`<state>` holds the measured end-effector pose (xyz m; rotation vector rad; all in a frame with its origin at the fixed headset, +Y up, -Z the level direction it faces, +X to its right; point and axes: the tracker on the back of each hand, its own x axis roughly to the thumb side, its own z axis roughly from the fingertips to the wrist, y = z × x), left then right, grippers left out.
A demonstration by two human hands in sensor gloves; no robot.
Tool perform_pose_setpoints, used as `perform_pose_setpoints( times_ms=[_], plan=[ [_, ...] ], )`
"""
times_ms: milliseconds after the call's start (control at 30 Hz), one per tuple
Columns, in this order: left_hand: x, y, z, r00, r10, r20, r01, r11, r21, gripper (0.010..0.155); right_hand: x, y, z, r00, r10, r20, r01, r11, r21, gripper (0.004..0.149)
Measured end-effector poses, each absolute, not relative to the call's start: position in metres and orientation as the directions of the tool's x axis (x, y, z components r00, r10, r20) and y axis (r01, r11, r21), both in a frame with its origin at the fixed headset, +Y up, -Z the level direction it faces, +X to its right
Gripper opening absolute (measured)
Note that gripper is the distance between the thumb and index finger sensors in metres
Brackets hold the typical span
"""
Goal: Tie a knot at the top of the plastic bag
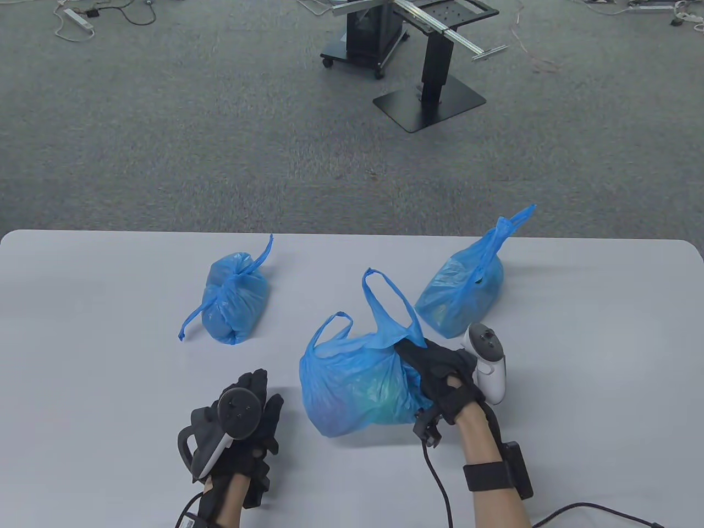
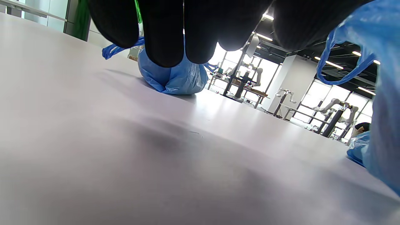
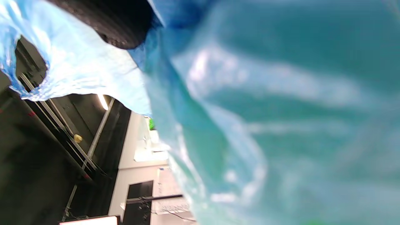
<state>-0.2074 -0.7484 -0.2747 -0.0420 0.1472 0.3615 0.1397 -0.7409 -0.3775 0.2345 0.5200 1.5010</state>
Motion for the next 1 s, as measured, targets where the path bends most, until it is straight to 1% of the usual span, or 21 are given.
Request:
perform_pose_setpoints(
  times_ms=[133,267,400,500,600,700,800,900,1000],
  plan=[
    [-0.209,-0.749,-0.274,0.920,0.358,-0.160,-0.366,0.931,-0.020,0.067,0.122,-0.744,-0.373,-0.049,0.981,-0.189,-0.870,0.051,0.491,0.045],
    [-0.209,-0.749,-0.275,0.921,0.357,-0.158,-0.364,0.931,-0.016,0.066,0.105,-0.748,-0.369,-0.089,0.977,-0.194,-0.834,0.034,0.551,0.045],
    [-0.209,-0.750,-0.274,0.921,0.355,-0.160,-0.363,0.932,-0.021,0.066,0.100,-0.753,-0.368,-0.116,0.967,-0.225,-0.799,0.043,0.599,0.046],
    [-0.209,-0.750,-0.274,0.921,0.354,-0.162,-0.363,0.931,-0.029,0.066,0.106,-0.755,-0.369,-0.165,0.959,-0.232,-0.783,0.016,0.622,0.046],
    [-0.209,-0.749,-0.274,0.921,0.354,-0.164,-0.364,0.931,-0.032,0.066,0.115,-0.754,-0.371,-0.183,0.955,-0.233,-0.791,-0.003,0.611,0.048],
    [-0.208,-0.750,-0.274,0.922,0.350,-0.164,-0.360,0.932,-0.039,0.067,0.125,-0.750,-0.371,-0.236,0.946,-0.224,-0.796,-0.057,0.602,0.050],
    [-0.208,-0.750,-0.274,0.923,0.349,-0.165,-0.360,0.932,-0.044,0.067,0.136,-0.749,-0.371,-0.336,0.917,-0.216,-0.792,-0.151,0.591,0.055],
    [-0.207,-0.750,-0.274,0.923,0.349,-0.163,-0.361,0.931,-0.048,0.067,0.147,-0.750,-0.371,-0.368,0.899,-0.235,-0.782,-0.163,0.602,0.059],
    [-0.207,-0.750,-0.274,0.924,0.346,-0.162,-0.358,0.932,-0.055,0.067,0.156,-0.747,-0.371,-0.384,0.892,-0.240,-0.792,-0.184,0.583,0.065]
  ],
)
